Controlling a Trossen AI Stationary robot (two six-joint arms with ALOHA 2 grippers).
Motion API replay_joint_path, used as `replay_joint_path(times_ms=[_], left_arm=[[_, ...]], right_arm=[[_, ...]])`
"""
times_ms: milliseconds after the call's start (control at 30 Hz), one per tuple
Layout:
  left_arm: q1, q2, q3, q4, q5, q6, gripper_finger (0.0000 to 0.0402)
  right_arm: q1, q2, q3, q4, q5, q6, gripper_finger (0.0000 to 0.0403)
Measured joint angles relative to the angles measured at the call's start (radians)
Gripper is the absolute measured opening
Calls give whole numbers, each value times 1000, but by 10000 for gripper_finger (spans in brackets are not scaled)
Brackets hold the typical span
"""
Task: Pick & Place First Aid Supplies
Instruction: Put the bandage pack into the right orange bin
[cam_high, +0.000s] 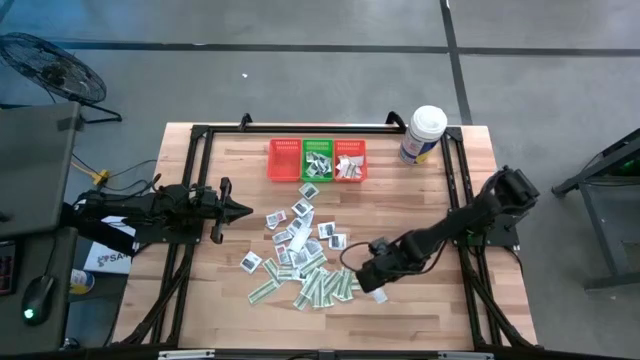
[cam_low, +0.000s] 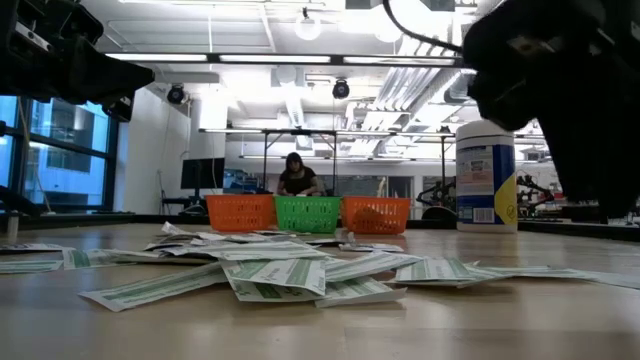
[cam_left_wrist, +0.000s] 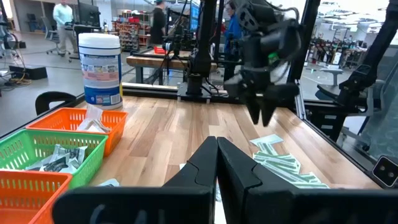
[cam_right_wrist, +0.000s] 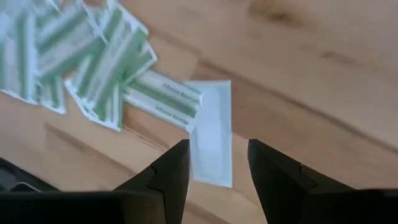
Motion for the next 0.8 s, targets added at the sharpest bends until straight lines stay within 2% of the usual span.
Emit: replay_joint_path(times_ms=[233,433,500,800], left_arm=[[0,0,0,0,0,0,1],[0,0,0,0,0,0,1],[0,0,0,0,0,0,1],[0,0,0,0,0,0,1]], right_arm=[[25,110,86,-13,-21,-128,156],[38,196,189,-130,-31,-291,156],[47,223,219,-160,-11,-437,156],[115,255,270,-225,105,-1303,156]])
